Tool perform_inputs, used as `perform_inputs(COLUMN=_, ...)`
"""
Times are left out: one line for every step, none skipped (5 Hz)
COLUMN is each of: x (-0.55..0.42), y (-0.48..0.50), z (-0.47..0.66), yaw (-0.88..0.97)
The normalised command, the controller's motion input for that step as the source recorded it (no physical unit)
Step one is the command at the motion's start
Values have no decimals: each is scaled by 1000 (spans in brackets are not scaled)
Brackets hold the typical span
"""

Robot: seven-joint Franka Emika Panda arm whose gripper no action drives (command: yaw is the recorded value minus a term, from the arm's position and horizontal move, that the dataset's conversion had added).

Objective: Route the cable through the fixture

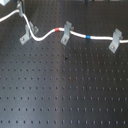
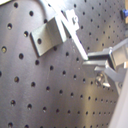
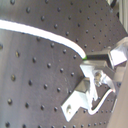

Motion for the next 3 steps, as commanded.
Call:
perform_inputs(x=-118, y=-181, z=144, yaw=223)
perform_inputs(x=0, y=0, z=0, yaw=89)
perform_inputs(x=-3, y=-10, z=197, yaw=60)
